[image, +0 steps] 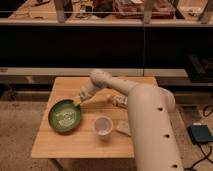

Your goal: Drag the ceramic bowl in a circle

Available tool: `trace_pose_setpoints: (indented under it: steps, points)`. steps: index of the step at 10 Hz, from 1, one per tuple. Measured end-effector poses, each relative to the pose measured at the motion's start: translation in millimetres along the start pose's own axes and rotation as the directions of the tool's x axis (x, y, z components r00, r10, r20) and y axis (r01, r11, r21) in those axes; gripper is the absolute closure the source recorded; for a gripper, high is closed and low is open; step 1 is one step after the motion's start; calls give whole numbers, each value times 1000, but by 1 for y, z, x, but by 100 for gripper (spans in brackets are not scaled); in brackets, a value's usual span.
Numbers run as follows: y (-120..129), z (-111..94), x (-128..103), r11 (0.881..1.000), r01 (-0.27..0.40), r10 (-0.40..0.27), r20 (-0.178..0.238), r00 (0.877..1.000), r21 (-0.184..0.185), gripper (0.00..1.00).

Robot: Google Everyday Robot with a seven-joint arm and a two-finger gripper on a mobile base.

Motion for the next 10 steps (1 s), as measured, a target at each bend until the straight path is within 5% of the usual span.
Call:
trace_pose_setpoints:
  steps: [3,6,10]
  points:
    - [50,-21,-24,996,-82,82,4,997,-25,100]
    - [96,-67,-88,989,-89,88,-9,996,-120,100]
    - [89,-123,-157,971,-18,7,-47,999,-237,100]
